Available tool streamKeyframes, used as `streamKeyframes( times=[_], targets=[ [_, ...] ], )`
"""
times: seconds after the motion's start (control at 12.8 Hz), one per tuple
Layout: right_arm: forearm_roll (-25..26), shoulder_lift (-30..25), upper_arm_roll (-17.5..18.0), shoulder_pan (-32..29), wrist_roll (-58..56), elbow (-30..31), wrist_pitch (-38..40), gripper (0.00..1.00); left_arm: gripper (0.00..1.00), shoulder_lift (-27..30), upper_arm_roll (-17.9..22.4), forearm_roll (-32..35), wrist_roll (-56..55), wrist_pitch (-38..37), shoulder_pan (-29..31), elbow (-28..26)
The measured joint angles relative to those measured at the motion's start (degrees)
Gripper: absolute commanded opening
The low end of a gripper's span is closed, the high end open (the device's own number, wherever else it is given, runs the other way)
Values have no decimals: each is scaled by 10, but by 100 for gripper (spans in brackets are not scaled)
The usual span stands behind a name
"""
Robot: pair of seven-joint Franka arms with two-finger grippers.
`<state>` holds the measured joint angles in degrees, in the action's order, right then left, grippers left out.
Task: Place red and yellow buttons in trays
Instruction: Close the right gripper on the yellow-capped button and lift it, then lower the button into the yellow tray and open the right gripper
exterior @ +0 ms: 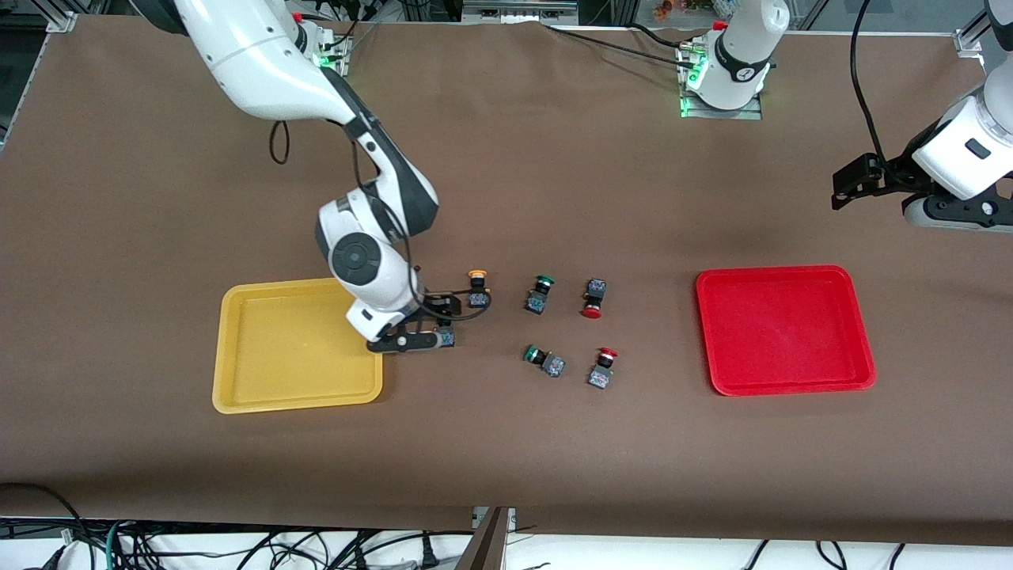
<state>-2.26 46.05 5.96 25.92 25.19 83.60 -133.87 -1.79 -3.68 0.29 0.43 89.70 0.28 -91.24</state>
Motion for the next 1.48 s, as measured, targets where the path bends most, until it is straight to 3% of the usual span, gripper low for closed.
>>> streamKeyframes(
  times=[0.16, 0.47, 0.55, 0.86, 1.09, 1.25, 1.4, 1.48],
  targets=[
    [0, 28, -1, 5, 5, -9, -34, 92, 100, -1, 0, 0, 0, 0, 0, 0],
    [1, 47, -6, 3, 6, -15, -56, 9, 100, -9, -1, -2, 0, -8, 0, -1],
    [1, 46, -7, 1, 6, -19, -54, 0, 100, -12, -1, -2, 0, -8, 0, -2],
    [2, 27, -11, -18, -32, -37, 33, 0, 100, -16, -1, -2, 0, -20, 0, -1],
    [12, -31, -28, -55, -151, -45, 139, 0, 100, -16, -1, -2, 0, -21, 0, -1],
    [26, -52, -56, -77, -236, -43, 154, 12, 100, -16, -1, -2, 0, -21, 0, -1],
    [28, -42, -74, -99, -290, -28, 123, 36, 100, -16, -1, -2, 0, -21, 0, -1],
    [28, -28, -77, -112, -307, -18, 93, 53, 100, -16, -1, -2, 0, -21, 0, -1]
  ],
)
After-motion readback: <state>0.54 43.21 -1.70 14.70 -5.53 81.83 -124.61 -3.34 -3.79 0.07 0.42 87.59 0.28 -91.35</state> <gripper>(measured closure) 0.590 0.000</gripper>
